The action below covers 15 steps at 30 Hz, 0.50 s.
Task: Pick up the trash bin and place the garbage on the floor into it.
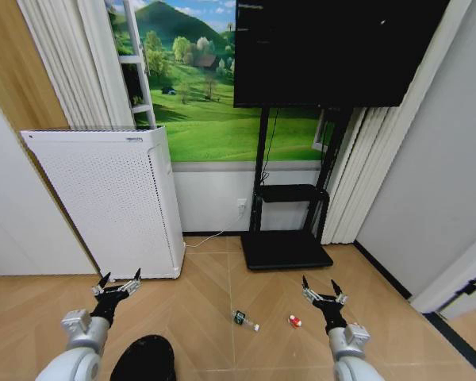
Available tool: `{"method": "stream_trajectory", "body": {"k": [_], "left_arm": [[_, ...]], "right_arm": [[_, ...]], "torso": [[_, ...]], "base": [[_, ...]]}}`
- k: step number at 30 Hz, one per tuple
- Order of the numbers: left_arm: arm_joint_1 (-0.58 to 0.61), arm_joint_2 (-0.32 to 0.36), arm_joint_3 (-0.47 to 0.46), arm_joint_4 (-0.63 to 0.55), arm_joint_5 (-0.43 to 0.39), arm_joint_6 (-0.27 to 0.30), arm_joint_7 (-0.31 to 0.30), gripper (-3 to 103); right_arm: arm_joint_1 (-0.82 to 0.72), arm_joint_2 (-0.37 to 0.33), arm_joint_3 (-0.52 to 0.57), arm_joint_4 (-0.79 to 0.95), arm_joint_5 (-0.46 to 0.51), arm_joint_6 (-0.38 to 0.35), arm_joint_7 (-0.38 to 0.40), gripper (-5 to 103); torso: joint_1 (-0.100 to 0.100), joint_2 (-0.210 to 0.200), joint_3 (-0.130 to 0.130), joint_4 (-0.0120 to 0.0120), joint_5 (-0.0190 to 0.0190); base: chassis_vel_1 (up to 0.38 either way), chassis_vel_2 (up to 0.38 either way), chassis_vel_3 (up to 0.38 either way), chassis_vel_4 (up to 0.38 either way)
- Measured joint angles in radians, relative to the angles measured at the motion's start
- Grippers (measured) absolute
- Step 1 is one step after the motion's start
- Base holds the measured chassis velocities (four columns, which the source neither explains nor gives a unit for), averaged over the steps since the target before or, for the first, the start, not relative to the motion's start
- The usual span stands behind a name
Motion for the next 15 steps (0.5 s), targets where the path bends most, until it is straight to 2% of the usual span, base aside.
{"method": "stream_trajectory", "body": {"k": [5, 9, 11, 15], "left_arm": [[0.002, 0.012, -0.006, -0.001, -0.008, -0.011, 0.019, 100], [0.004, 0.039, -0.008, -0.015, -0.011, -0.015, 0.051, 100], [0.008, 0.063, -0.006, -0.022, -0.032, -0.010, 0.064, 100], [0.017, 0.103, -0.005, -0.026, -0.074, 0.001, 0.069, 100]], "right_arm": [[-0.004, -0.002, 0.010, 0.009, 0.014, 0.000, -0.024, 100], [-0.006, -0.023, 0.020, -0.003, 0.017, 0.005, -0.094, 100], [-0.007, -0.048, 0.015, -0.019, 0.028, 0.012, -0.135, 100], [0.000, -0.077, 0.004, -0.038, 0.030, 0.027, -0.167, 100]], "torso": [[-0.006, -0.016, -0.010, 0.0000, -0.0001], [-0.013, -0.034, -0.021, -0.0001, 0.0000], [-0.017, -0.044, -0.027, -0.0001, 0.0000], [-0.022, -0.057, -0.035, -0.0001, 0.0002]], "base": [[0.000, 0.000, 0.000, 0.000], [0.000, 0.000, 0.000, 0.000], [0.000, 0.000, 0.000, 0.000], [0.000, 0.000, 0.000, 0.000]]}}
